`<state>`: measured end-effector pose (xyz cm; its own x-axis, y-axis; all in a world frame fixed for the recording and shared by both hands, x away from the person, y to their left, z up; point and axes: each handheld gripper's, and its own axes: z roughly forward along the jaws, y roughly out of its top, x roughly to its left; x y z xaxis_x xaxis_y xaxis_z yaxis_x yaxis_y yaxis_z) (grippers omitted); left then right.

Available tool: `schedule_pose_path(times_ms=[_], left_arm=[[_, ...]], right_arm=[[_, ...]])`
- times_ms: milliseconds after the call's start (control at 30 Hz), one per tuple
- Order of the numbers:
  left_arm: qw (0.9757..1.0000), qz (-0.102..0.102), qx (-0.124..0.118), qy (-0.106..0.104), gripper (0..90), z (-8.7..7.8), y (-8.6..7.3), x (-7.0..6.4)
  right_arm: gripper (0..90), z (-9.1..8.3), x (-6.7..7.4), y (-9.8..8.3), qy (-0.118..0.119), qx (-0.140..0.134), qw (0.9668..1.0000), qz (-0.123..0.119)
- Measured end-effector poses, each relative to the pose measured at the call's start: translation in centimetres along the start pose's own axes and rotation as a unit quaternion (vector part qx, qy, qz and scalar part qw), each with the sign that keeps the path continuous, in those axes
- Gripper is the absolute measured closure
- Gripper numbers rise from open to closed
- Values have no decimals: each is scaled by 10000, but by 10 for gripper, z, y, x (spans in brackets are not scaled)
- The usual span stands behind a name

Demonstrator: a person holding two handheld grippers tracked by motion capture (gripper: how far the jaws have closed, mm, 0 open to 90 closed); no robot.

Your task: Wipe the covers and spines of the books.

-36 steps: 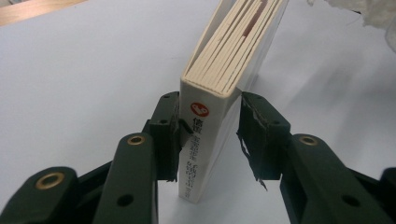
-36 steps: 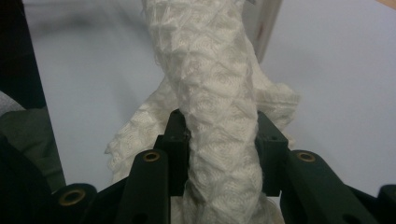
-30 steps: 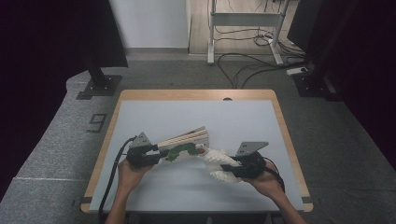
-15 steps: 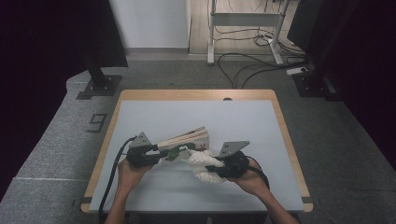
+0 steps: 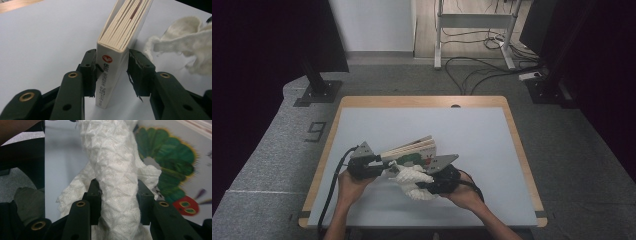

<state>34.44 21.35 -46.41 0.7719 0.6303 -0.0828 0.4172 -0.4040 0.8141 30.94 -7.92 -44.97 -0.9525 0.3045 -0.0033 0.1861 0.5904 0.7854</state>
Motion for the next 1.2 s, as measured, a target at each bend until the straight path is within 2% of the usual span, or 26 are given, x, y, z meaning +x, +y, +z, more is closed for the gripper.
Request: schedule_pose_path(times_ms=[133,300,567,800,833,933,1100,1200], left_arm=[[10000,12,1,-11,595,0,0,0],[10000,9,2,-13,595,0,0,1],[10000,16,11,-16,595,0,0,0],[10000,20,5,-15,594,0,0,0],[10000,17,8,-19,594,0,0,0],[10000,16,7,-15,594,0,0,0],[10000,8,4,-19,593,0,0,0],[10000,12,17,-35,593,0,0,0]], right_arm=[[632,11,4,0,81,6,9999,-86],[632,24,9,-4,62,51,9996,-258],[619,43,7,-19,24,132,9995,-273],[599,58,9,-34,-4,397,9986,-360],[594,58,9,-35,27,366,9988,-328],[551,56,7,-35,32,351,9990,-262],[380,52,6,-31,36,322,9992,-235],[313,47,5,-27,112,234,9995,-194]])
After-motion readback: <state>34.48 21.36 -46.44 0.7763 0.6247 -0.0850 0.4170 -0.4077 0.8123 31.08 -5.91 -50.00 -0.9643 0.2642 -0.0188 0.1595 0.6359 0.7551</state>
